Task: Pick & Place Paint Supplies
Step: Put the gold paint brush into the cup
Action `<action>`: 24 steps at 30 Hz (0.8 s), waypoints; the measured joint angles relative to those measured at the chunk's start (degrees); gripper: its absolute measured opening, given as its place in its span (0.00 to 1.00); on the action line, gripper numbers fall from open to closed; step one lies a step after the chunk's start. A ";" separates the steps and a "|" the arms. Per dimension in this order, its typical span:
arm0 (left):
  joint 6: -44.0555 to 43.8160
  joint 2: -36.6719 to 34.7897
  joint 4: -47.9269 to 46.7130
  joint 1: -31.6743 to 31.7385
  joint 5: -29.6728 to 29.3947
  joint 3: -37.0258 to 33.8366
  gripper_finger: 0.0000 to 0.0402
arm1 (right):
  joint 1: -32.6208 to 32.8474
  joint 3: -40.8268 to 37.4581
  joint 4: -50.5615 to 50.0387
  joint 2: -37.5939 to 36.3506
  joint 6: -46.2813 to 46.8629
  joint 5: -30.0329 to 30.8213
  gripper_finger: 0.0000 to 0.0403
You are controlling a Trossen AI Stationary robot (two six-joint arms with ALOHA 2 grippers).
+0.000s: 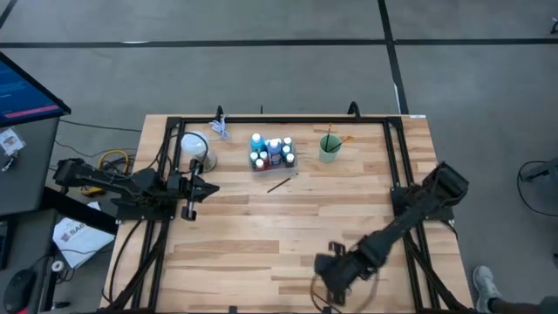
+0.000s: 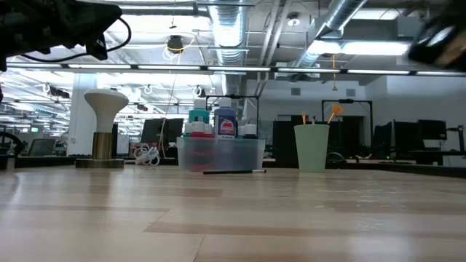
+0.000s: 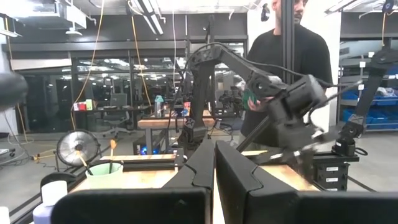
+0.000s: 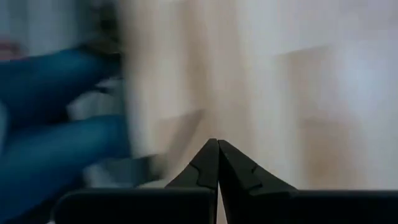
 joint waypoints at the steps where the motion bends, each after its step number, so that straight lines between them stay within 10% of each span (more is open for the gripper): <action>1: 0.00 0.15 0.19 0.01 0.00 0.01 0.00 | 1.08 -0.01 2.32 -0.30 0.79 -0.41 0.00; 16: 0.00 0.51 0.15 0.02 0.00 0.02 0.00 | 5.63 0.12 22.65 10.16 7.16 -6.36 0.00; 24: 0.00 0.51 0.37 0.02 0.00 0.01 0.00 | 6.42 0.13 15.87 10.39 7.46 -5.63 0.00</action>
